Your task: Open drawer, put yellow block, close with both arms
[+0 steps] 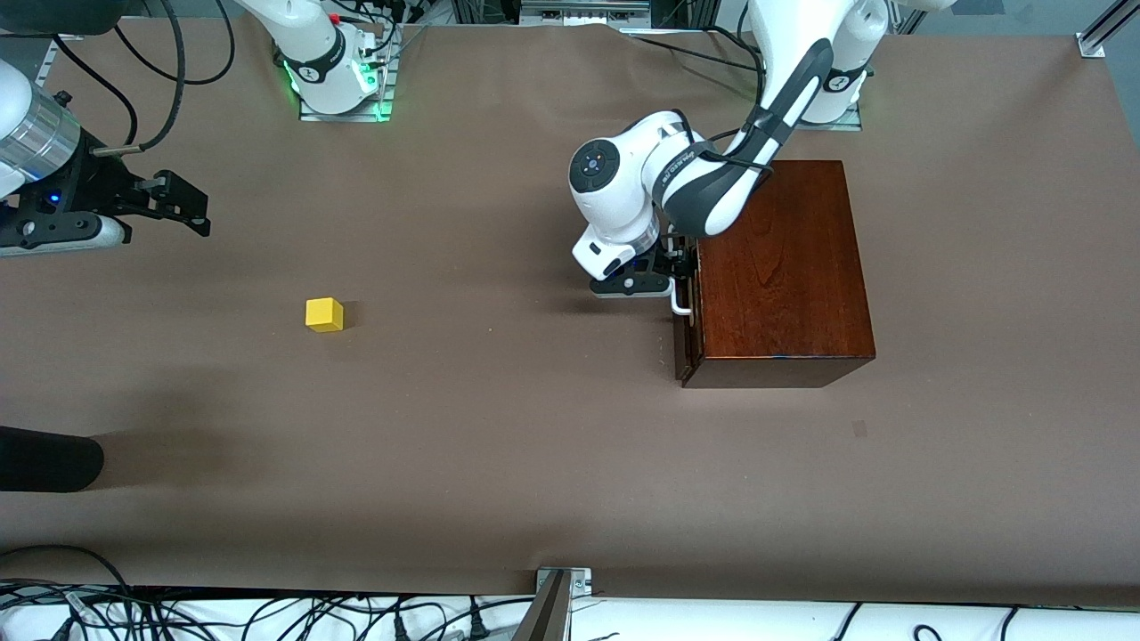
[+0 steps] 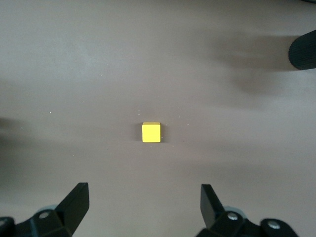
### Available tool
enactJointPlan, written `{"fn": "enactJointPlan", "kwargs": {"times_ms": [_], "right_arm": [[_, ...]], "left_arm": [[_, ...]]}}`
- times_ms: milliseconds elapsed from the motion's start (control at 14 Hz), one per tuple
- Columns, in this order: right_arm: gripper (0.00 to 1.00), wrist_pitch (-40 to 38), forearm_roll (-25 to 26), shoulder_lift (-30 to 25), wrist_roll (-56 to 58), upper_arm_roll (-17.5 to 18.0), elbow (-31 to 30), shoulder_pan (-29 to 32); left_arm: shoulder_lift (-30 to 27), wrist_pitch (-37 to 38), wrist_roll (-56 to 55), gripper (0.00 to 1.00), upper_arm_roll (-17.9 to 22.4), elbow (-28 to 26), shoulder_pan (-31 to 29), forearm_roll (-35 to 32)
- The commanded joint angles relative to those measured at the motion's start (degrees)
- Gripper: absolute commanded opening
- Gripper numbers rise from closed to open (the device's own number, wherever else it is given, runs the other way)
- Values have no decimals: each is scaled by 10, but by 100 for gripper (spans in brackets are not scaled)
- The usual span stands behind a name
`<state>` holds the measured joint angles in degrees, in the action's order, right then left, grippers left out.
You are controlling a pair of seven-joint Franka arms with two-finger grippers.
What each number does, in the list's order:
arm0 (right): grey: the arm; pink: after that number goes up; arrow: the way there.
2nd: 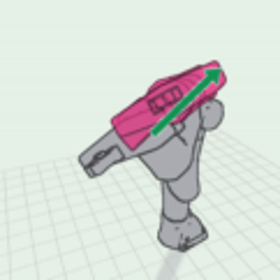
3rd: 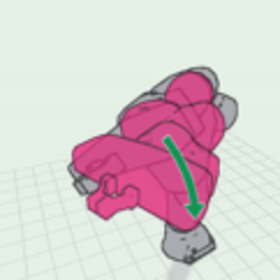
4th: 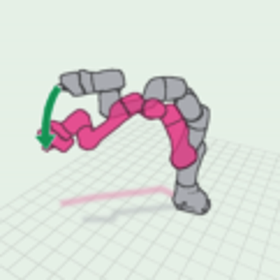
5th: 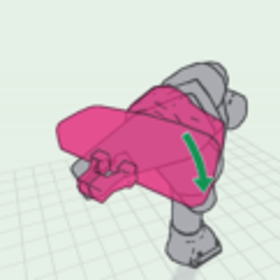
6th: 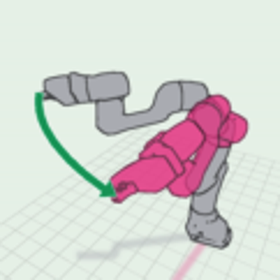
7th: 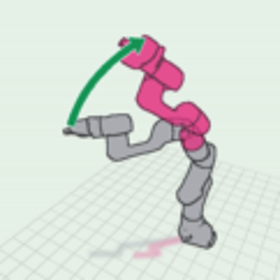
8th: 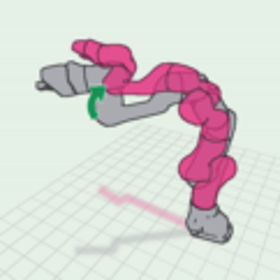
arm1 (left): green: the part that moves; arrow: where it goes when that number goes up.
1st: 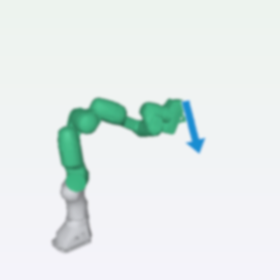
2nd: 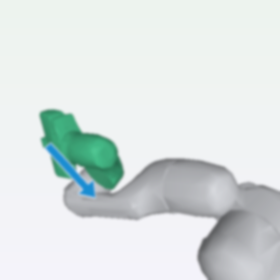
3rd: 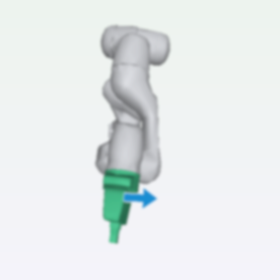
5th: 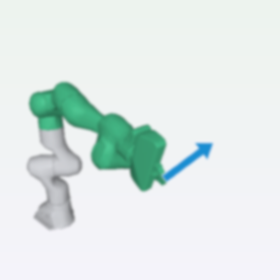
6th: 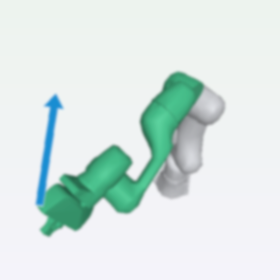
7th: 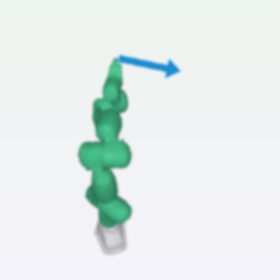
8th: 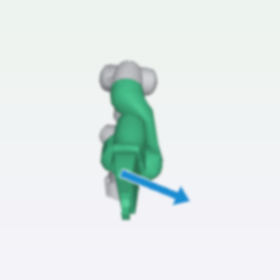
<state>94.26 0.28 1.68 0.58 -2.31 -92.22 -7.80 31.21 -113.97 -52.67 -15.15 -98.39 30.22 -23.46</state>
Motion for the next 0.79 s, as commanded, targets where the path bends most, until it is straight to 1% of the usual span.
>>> {"fn": "enactJointPlan", "kwargs": {"times_ms": [0, 143, 358, 717], "right_arm": [[100, -5, -7, -2, -4, -1, 6, 1], [100, -6, -7, -3, -4, -1, 6, 1], [100, -1, -6, 1, 5, -1, 6, 2], [100, 24, -6, 9, 6, 4, 6, 0]], "left_arm": [[8, -44, -38, 100, -4, 3, 13, -11], [17, -73, -53, 100, -4, 7, 27, -7], [38, -130, -74, 100, -5, 17, 29, 0], [84, -133, -103, 100, -6, 94, 56, 0]]}}
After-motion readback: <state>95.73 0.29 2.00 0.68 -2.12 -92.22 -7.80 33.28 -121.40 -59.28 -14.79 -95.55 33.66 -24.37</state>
